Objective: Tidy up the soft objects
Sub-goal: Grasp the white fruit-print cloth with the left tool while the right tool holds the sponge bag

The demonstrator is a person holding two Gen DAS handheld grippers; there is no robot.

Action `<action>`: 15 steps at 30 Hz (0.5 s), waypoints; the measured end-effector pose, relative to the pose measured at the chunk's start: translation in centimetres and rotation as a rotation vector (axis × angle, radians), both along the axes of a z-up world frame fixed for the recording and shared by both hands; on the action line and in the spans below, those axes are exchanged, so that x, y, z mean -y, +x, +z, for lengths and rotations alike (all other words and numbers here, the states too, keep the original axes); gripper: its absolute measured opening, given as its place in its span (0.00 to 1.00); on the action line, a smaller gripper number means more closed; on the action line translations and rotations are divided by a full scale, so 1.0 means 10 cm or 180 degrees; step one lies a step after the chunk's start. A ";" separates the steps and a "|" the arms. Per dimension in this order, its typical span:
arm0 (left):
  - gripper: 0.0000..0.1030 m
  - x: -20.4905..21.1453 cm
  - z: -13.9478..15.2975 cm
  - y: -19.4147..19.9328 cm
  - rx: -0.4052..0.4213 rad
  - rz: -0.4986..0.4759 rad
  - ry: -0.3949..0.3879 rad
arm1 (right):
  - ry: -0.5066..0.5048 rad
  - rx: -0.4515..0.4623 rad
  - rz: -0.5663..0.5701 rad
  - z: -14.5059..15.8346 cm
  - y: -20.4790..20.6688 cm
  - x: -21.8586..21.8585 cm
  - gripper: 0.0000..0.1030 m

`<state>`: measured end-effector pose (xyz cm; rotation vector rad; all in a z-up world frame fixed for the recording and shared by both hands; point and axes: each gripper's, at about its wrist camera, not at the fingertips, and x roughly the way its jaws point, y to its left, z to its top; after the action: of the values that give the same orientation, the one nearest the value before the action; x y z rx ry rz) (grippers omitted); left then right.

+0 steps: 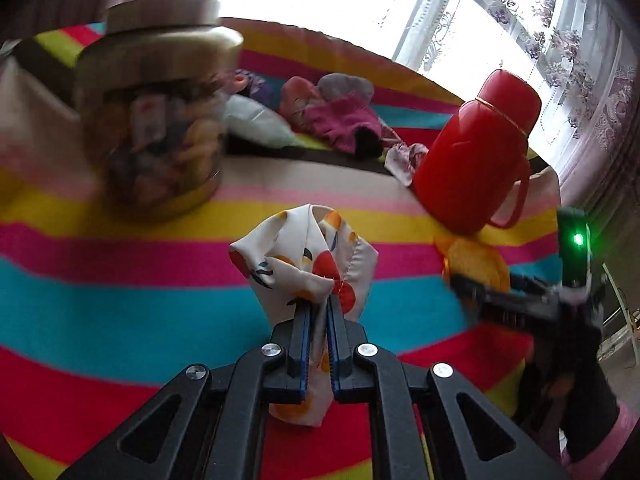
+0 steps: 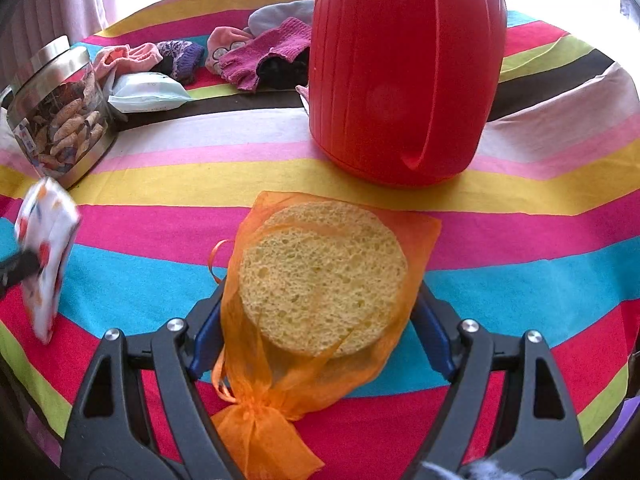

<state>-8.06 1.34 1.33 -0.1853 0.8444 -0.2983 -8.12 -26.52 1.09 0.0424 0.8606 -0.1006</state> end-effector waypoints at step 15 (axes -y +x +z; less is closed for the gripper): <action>0.08 -0.17 0.24 -0.48 0.0160 -0.0050 -0.0032 | 0.0681 0.0147 0.0116 0.19 -0.50 -0.19 0.81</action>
<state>-12.84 3.05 3.70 -0.1800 0.7949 -0.3207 -13.10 -24.65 2.99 0.2285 0.8230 0.0268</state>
